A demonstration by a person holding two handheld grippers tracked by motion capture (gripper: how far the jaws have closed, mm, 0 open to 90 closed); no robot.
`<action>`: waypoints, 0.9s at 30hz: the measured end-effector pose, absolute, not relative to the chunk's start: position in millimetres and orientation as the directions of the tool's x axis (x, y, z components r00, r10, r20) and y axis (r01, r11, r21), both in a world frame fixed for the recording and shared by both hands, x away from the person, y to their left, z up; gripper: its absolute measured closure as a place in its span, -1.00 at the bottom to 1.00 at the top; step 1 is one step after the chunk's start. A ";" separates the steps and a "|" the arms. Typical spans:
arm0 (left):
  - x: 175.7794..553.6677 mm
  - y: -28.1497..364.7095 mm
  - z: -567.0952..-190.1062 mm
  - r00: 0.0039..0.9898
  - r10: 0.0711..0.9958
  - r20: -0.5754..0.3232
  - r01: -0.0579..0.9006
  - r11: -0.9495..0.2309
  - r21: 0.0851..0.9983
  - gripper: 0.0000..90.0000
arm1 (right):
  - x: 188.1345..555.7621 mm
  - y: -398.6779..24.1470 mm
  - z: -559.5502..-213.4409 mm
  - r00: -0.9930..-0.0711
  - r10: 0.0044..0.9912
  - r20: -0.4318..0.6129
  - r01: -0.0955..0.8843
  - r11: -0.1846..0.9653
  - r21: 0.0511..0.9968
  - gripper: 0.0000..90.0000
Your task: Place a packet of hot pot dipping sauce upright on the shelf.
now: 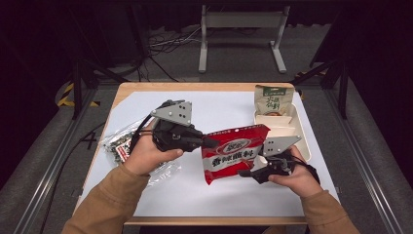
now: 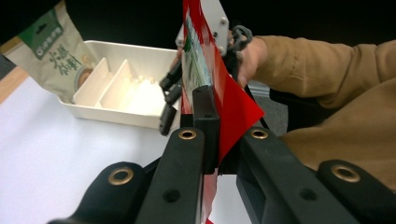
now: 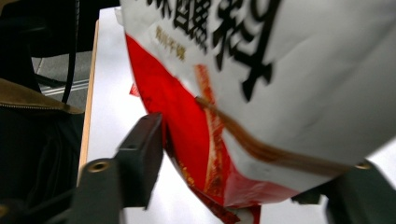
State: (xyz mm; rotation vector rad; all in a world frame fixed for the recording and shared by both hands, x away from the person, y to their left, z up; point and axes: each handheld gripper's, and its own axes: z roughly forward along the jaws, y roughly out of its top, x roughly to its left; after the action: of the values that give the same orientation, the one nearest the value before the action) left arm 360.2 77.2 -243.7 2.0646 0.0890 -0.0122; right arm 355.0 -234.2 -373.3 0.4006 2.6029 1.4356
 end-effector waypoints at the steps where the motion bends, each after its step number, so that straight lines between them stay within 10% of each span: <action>1: 360.3 77.1 -243.7 0.997 0.059 -0.044 0.067 -0.469 0.881 0.99 | 354.6 -234.1 -373.2 -0.958 0.288 0.000 0.156 0.518 0.841 0.01; 16: 364.1 83.4 -245.7 0.992 0.113 -0.046 0.092 -0.445 0.891 0.95 | 349.5 -235.8 -369.9 -0.958 0.285 0.045 0.189 0.503 0.844 0.59; 27: 366.7 96.2 -251.4 0.966 0.250 -0.061 0.158 -0.389 0.908 0.16 | 352.4 -251.2 -360.2 -0.940 0.329 0.091 0.250 0.481 0.841 0.61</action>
State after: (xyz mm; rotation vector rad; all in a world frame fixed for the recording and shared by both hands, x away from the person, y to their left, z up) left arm 366.7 96.2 -251.4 1.9788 0.2911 0.1012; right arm 352.4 -251.2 -360.2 0.5150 2.6316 1.4730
